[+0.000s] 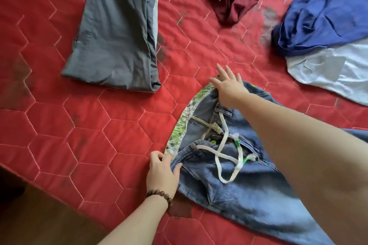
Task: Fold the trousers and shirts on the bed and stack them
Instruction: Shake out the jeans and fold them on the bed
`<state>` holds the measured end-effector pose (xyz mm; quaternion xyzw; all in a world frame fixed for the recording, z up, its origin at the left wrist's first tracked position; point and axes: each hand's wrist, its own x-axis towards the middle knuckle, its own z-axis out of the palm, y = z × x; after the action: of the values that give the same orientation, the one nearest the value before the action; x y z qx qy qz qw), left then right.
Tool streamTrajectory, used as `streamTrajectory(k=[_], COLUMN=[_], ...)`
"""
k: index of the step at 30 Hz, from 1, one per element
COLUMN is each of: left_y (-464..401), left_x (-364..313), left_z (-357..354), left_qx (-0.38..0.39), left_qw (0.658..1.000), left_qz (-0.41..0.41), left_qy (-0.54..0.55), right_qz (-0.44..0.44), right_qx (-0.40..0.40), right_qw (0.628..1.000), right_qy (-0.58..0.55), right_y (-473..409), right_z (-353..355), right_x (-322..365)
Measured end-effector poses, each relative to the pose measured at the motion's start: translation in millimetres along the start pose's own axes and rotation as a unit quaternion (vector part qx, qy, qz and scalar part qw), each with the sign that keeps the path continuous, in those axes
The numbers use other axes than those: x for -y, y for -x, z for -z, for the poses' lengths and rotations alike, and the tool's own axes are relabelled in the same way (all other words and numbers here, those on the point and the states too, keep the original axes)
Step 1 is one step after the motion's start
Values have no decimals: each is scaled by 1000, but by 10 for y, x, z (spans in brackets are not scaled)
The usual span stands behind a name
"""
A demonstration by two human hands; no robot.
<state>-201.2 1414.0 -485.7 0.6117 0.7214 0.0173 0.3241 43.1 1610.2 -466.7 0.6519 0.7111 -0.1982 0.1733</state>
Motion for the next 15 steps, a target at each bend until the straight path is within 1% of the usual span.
streamTrajectory(k=[3, 6, 9, 12, 15], left_y=[-18, -14, -13, -30, -102], left_x=[37, 56, 66, 58, -31], left_z=[10, 20, 46, 160, 432], left_qx=[3, 4, 4, 0, -14], left_qw=[1000, 998, 997, 994, 991], left_qz=[-2, -13, -20, -41, -75], left_qy=[27, 56, 79, 97, 110], right_qz=[6, 25, 18, 11, 7], right_qx=[60, 54, 50, 7, -69], right_qw=[998, 998, 998, 998, 991], right_qy=[-13, -7, -34, -69, -112], right_y=[-109, -141, -57, 157, 493], right_z=[64, 175, 304, 420, 639], right_x=[-96, -237, -340, -403, -509])
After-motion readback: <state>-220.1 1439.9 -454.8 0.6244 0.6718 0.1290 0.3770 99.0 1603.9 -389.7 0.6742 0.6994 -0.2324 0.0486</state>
